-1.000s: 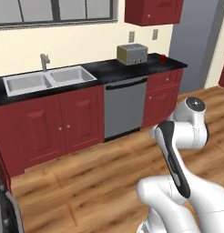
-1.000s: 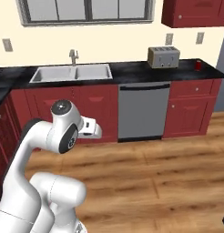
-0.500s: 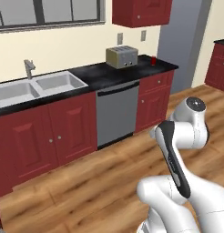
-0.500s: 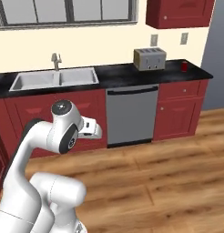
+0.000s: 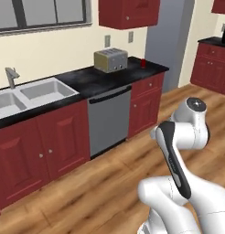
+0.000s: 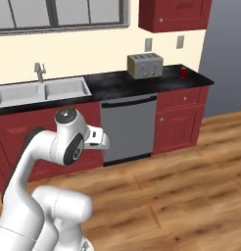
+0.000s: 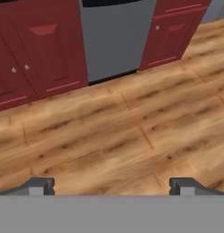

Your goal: Four empty soda cans are scattered around the kitchen. Gather all the cans and cluster them next to the stove for recycling.

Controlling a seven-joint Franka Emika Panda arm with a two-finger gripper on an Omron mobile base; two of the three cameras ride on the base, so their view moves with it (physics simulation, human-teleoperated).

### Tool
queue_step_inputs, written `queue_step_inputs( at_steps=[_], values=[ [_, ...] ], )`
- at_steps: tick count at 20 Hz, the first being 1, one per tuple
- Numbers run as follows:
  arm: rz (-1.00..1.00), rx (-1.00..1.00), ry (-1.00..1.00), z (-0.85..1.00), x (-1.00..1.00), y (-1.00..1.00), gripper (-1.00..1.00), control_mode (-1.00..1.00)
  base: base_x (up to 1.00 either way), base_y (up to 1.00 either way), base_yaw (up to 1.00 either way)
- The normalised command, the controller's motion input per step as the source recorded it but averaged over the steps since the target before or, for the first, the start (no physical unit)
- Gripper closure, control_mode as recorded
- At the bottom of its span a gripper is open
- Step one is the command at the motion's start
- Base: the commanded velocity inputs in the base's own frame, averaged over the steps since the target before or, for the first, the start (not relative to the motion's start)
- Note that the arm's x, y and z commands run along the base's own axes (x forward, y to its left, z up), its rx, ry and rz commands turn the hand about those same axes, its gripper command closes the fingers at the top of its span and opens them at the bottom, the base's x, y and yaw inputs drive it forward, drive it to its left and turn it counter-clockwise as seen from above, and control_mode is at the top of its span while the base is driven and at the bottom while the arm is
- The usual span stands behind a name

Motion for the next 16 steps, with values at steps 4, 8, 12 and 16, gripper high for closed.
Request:
queue_step_inputs(
  at_steps=[4, 8, 12, 16],
  values=[
    [0.0, 0.0, 0.0, 0.0, 0.0, 0.0, -1.0, 1.0, 0.57, -0.07, -0.25],
    [0.0, 0.0, 0.0, 0.0, 0.0, 0.0, -1.0, 1.0, 0.59, -0.09, -0.22],
    [0.0, 0.0, 0.0, 0.0, 0.0, 0.0, -1.0, 1.0, 0.62, -0.16, -0.1],
    [0.0, 0.0, 0.0, 0.0, 0.0, 0.0, -1.0, 1.0, 0.61, -0.24, 0.0]
  ],
)
